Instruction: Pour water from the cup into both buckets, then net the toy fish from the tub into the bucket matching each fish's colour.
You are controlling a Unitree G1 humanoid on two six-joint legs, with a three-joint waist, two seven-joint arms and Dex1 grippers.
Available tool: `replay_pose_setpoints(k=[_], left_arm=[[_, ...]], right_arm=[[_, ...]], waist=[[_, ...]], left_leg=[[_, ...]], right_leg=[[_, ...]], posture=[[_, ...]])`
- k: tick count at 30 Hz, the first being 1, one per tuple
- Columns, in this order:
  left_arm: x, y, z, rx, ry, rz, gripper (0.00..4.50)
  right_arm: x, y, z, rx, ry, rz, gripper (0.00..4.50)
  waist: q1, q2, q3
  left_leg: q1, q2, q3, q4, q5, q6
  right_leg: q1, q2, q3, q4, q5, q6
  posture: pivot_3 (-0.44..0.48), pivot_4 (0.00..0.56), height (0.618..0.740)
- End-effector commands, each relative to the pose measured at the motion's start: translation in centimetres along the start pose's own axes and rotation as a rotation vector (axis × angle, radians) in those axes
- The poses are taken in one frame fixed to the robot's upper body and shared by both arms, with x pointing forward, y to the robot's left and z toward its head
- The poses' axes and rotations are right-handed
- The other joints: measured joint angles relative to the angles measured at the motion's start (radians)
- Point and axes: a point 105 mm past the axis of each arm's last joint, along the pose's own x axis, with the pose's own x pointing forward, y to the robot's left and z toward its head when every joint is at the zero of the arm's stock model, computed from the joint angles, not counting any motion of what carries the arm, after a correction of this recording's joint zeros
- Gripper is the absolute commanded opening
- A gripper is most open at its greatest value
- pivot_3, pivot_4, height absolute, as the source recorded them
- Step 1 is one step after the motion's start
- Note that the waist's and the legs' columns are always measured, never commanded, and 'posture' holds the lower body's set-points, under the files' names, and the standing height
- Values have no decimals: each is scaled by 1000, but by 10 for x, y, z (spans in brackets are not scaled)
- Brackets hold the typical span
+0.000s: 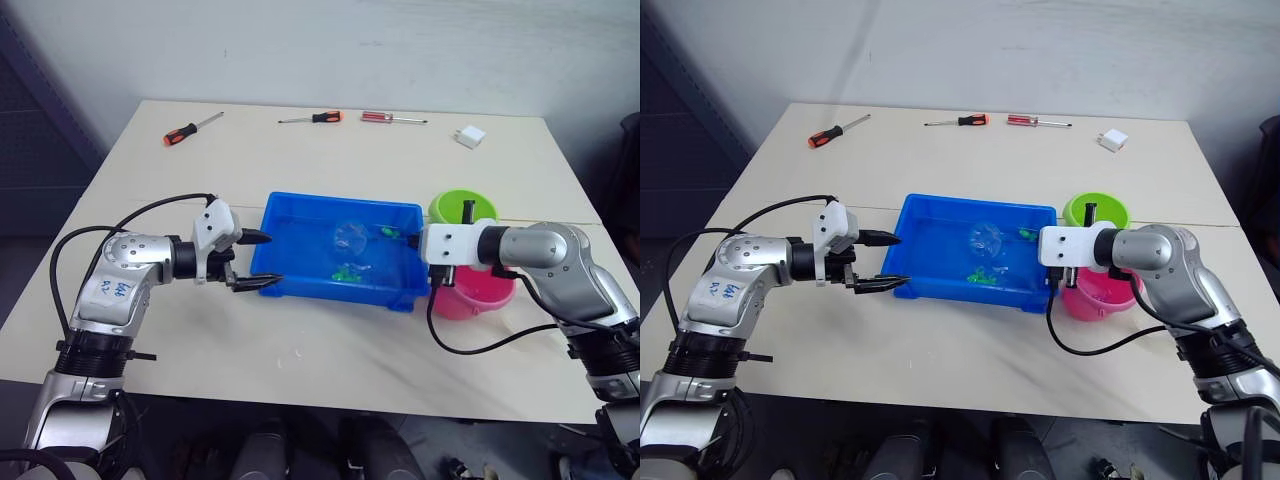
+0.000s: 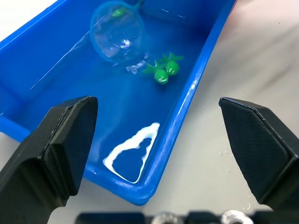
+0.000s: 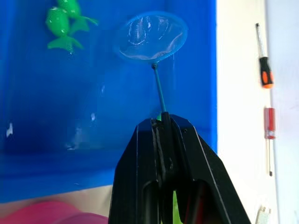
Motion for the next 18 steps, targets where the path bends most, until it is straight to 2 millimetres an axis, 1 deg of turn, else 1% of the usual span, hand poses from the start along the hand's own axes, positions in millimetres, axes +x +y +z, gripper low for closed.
replay_pose_setpoints(k=[1, 7, 11, 15, 17, 18], left_arm=[[-6, 2, 12, 37, -28, 14, 4487], [-6, 0, 12, 34, -26, 12, 4487], [-6, 0, 12, 32, -26, 14, 4487], [-7, 0, 11, 31, -24, 15, 4487], [-8, 1, 11, 31, -24, 16, 4487], [-8, 1, 11, 31, -24, 16, 4487]], right_arm=[[-2, 1, 2, -45, 4, 1, 0], [0, 9, 6, -42, -19, 38, 0], [3, 13, 20, 81, -96, 50, 0], [3, 19, 20, 92, -84, 82, 0], [3, 19, 21, 153, -96, 84, 0], [2, 19, 21, 151, -95, 87, 0]], waist=[[0, 0, 0], [-4, 0, 0], [-5, 0, 0], [-2, 0, 0], [-1, 0, 0], [-1, 0, 0]], left_leg=[[0, 0, 0, 0, 0, 0], [0, 0, 0, 0, 0, 0], [0, 0, 0, 0, 0, 0], [0, 0, 0, 0, 0, 0], [0, 0, 0, 0, 0, 0], [0, 0, 0, 0, 0, 0]], right_leg=[[0, 0, 0, 0, 0, 0], [0, 0, 0, 0, 0, 0], [0, 0, 0, 0, 0, 0], [0, 0, 0, 1, 0, 0], [0, 0, 0, 1, 0, 0], [0, 0, 0, 0, 0, 0]], posture=[[0, 150, 740], [0, 150, 740], [0, 150, 740], [0, 150, 740], [0, 150, 740], [0, 150, 740]])
